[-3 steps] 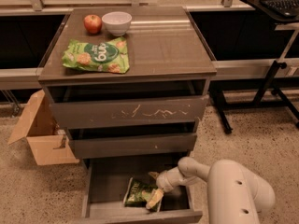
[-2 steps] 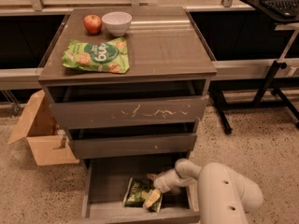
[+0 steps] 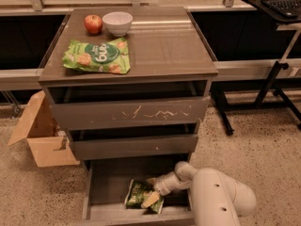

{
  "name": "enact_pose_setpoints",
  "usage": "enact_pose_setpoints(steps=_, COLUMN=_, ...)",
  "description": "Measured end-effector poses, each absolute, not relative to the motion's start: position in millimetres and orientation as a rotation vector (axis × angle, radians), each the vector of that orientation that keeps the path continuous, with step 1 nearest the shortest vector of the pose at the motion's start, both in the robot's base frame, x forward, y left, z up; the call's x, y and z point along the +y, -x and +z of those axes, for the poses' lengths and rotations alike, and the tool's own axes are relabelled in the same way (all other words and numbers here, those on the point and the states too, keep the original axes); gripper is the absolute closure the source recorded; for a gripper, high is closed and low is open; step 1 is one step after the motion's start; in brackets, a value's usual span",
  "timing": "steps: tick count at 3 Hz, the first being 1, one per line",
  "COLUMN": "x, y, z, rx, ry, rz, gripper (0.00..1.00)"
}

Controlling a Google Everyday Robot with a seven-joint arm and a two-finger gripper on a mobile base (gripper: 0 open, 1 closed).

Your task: Pick green jalapeno chip bag from bottom drawer and place on counter

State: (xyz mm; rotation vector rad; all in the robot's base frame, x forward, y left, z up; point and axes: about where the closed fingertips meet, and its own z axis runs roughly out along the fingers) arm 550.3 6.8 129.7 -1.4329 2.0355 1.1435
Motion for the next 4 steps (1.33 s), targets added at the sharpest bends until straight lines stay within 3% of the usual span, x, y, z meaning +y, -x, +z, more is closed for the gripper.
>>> enact_pose_setpoints(steps=3, x=-5, y=-555, z=183, rx=1.905, ry=1.436, rz=1.067, gripper=0.89)
enact_pose_setpoints(steps=4, x=-23, y=-548, z=248, rx=1.730, ry=1.439, rz=1.026, gripper=1.00)
